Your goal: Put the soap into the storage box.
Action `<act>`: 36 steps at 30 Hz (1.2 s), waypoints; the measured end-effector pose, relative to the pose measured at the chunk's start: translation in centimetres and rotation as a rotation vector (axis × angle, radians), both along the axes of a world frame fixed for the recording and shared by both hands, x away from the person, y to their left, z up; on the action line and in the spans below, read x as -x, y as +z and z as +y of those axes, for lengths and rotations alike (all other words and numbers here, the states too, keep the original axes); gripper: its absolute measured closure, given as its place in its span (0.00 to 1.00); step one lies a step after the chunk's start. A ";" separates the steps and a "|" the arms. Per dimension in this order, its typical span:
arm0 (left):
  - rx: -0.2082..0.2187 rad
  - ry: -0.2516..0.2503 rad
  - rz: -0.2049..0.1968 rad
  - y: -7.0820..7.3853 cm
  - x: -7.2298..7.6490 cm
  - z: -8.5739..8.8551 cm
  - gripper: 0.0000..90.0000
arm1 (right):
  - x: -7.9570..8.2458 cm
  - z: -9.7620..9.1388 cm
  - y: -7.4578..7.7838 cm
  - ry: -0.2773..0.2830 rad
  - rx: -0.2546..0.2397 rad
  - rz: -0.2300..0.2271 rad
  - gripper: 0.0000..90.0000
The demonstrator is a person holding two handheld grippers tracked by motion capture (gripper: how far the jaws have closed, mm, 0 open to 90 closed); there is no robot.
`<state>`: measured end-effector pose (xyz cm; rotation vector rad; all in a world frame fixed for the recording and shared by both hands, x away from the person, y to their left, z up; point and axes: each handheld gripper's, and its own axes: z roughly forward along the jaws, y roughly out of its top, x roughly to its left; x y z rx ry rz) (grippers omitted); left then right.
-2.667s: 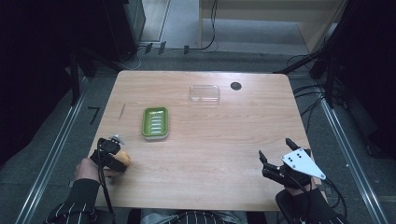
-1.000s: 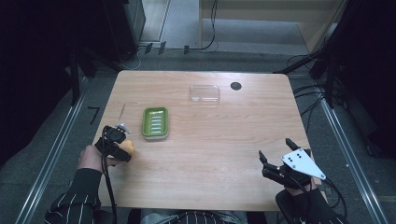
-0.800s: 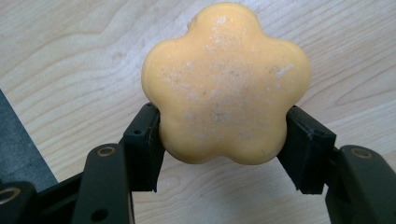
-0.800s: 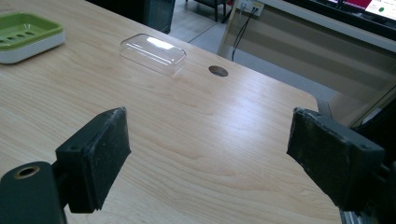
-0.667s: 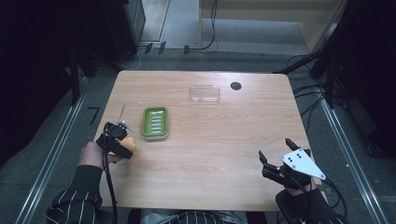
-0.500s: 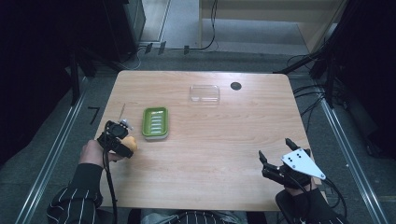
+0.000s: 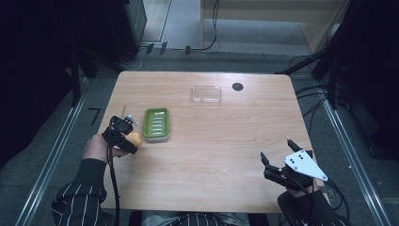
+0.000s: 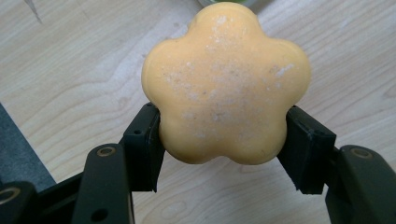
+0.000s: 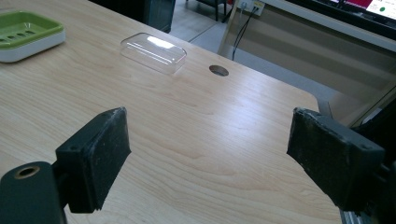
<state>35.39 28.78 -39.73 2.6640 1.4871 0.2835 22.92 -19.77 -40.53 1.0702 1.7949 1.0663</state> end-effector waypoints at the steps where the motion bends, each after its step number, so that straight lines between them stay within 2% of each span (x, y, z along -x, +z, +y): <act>1: 0.000 0.000 0.000 0.0 0.0 0.0 0.44 | 0.0 0.0 0.0 0.000 0.000 -0.001 0.15; 12: -0.006 -0.023 -0.014 0.9 -1.2 -0.6 0.44 | 0.0 0.0 0.0 0.000 0.001 -0.001 0.15; 14: -0.005 -0.029 -0.031 1.1 -1.6 -0.8 0.44 | 0.0 0.0 0.0 0.000 0.000 -0.001 0.15; 30: -0.003 -0.071 -0.019 1.6 -3.0 -1.7 0.44 | 0.0 0.0 0.0 -0.001 0.001 -0.001 0.15; 36: 0.001 -0.078 -0.030 1.9 -3.5 -2.0 0.44 | 0.0 0.0 0.0 -0.003 -0.001 0.001 0.15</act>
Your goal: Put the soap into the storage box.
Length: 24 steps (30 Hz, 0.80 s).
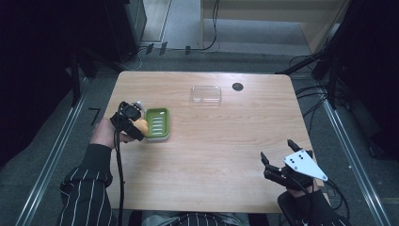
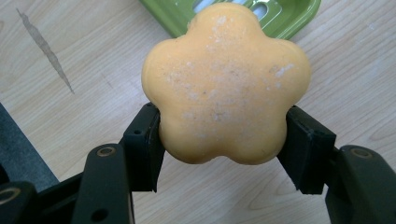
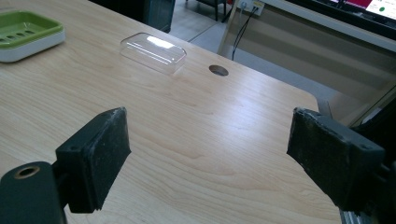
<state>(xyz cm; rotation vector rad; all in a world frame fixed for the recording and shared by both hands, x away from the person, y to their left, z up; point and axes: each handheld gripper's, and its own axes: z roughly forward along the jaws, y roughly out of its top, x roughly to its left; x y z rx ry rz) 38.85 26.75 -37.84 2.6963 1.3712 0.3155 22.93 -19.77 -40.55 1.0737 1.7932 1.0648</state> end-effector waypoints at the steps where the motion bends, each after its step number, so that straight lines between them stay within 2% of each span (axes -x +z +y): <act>1: 0.001 0.000 0.000 0.0 -0.1 -0.1 0.44 | 0.0 0.0 0.0 0.003 0.002 -0.002 0.15; 13: -0.007 -0.035 -0.014 0.5 -1.3 -1.3 0.44 | 0.0 0.0 0.0 -0.001 0.000 0.000 0.15; 21: -0.003 -0.046 -0.019 0.4 -2.0 -2.0 0.44 | 0.0 0.0 0.0 0.000 -0.002 0.000 0.15; 24: -0.013 -0.054 -0.016 0.3 -2.3 -2.2 0.44 | 0.0 0.0 0.0 0.001 0.001 0.000 0.15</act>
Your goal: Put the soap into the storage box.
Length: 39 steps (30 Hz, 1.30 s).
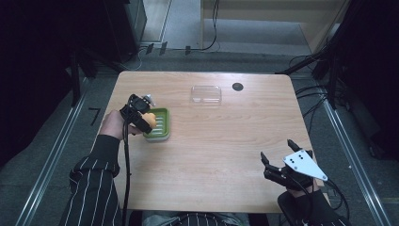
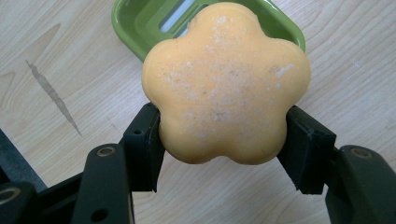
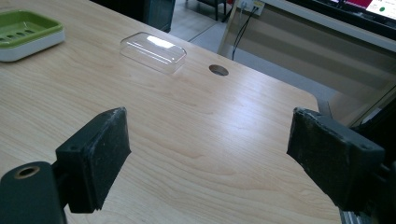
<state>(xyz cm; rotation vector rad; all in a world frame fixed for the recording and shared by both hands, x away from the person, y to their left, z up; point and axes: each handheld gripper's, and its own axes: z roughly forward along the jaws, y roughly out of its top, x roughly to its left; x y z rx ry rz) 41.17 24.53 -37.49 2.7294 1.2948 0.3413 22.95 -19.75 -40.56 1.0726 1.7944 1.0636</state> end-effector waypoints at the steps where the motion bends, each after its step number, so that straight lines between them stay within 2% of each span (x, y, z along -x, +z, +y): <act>1: 0.002 -0.010 -0.005 -0.1 -0.1 0.0 0.44 | 0.0 0.0 0.0 0.002 0.001 -0.001 0.15; 18: 0.013 -0.012 -0.005 -0.7 -1.3 -0.3 0.44 | 0.0 0.0 0.0 0.001 -0.002 -0.001 0.15; 31: 0.037 -0.016 -0.005 -1.4 -1.9 -0.5 0.44 | 0.0 0.0 0.0 0.004 0.004 0.001 0.15; 39: 0.015 -0.044 0.007 -2.3 -2.5 -1.1 0.44 | 0.0 0.0 0.0 0.004 0.003 0.001 0.15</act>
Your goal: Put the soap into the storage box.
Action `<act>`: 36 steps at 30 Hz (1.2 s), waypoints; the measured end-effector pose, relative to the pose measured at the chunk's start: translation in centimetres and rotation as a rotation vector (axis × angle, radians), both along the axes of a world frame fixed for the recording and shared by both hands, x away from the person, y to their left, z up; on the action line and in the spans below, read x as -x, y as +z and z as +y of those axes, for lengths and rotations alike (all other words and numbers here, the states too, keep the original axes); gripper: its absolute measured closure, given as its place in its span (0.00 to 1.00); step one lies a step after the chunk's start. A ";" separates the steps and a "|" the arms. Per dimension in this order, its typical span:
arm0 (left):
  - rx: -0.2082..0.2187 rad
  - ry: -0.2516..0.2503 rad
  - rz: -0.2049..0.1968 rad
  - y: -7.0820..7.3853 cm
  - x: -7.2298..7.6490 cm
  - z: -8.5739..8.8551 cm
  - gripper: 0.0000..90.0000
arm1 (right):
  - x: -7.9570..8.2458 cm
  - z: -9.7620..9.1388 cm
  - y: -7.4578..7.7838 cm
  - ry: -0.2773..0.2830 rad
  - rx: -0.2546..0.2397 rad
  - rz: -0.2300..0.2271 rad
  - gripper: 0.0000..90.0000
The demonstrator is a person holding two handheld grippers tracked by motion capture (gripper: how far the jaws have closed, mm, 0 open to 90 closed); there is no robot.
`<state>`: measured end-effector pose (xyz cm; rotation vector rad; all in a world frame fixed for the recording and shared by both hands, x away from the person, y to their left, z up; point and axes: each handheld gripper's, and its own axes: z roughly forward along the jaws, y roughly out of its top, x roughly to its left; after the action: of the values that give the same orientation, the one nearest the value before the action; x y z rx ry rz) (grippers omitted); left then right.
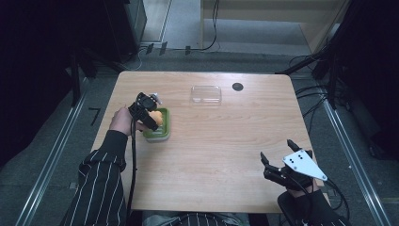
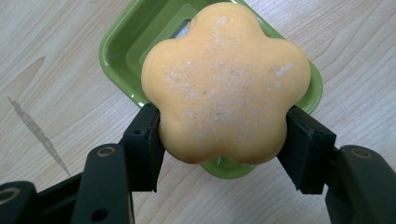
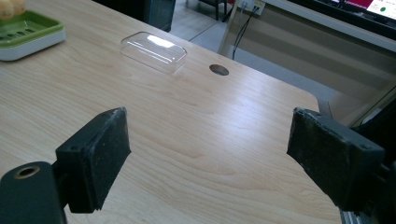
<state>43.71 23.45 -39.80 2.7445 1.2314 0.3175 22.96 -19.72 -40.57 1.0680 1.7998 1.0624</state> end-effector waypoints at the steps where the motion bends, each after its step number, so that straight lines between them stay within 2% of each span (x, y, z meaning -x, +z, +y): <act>1: -0.001 -0.003 0.002 -0.1 -0.1 -0.1 0.44 | 0.0 0.0 0.0 -0.001 0.001 0.000 0.15; 15: -0.030 -0.030 0.008 -1.8 -0.7 -0.3 0.44 | 0.0 0.0 0.0 -0.001 0.001 -0.001 0.15; 17: -0.040 -0.041 -0.001 -1.9 -0.8 -0.4 0.44 | 0.0 0.0 0.0 -0.001 0.001 -0.002 0.15; 24: -0.052 -0.060 0.021 -2.4 -0.9 -0.3 0.44 | 0.0 0.0 0.0 -0.002 0.000 0.001 0.15; 36: -0.069 -0.087 0.007 -3.0 -1.2 -0.4 0.43 | 0.1 -0.1 0.0 -0.003 0.001 0.000 0.15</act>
<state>44.91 23.02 -42.84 2.8497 1.1188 0.3485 22.87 -19.79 -40.56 1.0702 1.7972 1.0600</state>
